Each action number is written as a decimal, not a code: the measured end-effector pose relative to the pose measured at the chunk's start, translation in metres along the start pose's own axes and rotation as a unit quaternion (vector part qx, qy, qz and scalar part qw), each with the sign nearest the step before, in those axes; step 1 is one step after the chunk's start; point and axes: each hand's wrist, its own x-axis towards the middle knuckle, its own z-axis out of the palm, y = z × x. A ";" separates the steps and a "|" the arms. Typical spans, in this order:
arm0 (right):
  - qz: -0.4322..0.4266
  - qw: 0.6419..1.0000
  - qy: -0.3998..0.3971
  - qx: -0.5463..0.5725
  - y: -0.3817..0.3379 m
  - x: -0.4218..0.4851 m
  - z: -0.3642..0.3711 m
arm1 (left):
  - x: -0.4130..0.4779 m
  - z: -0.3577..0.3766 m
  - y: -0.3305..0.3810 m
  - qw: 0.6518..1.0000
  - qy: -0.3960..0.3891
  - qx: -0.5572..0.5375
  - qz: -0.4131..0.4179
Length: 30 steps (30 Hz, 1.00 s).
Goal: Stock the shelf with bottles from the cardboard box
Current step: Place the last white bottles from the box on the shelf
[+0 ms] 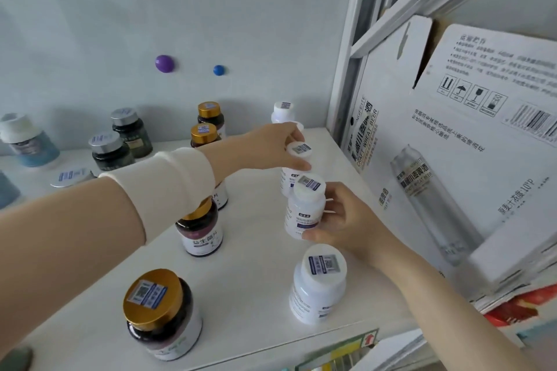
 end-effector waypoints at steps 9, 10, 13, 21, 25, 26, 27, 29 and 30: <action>-0.021 1.000 0.000 -0.018 -0.002 -0.003 -0.003 | -0.007 0.000 -0.002 1.000 0.007 -0.026 0.002; -0.017 1.000 -0.002 -0.016 -0.001 -0.004 -0.003 | -0.007 0.000 -0.001 1.000 0.008 -0.028 0.002; -0.006 1.000 -0.008 -0.012 0.002 -0.006 -0.007 | -0.011 -0.001 -0.001 1.000 0.004 -0.028 0.002; 0.002 1.000 -0.022 -0.019 0.005 -0.009 -0.008 | -0.015 0.001 0.003 1.000 0.014 -0.016 -0.002; -0.003 0.999 -0.024 -0.031 0.007 -0.010 -0.008 | -0.016 0.003 0.004 1.000 0.015 -0.012 -0.007; -0.005 0.999 -0.023 -0.031 0.007 -0.010 -0.008 | -0.017 0.004 0.005 1.000 0.016 -0.010 -0.010; -0.005 0.999 -0.023 -0.032 0.007 -0.010 -0.008 | -0.018 0.004 0.006 1.000 0.017 -0.009 -0.010; -0.006 0.999 -0.032 -0.038 0.005 -0.010 -0.009 | -0.019 0.005 0.008 1.000 0.019 -0.010 -0.011; -0.006 0.998 -0.041 -0.040 0.003 -0.011 -0.010 | -0.021 0.005 0.010 1.000 0.019 -0.008 -0.013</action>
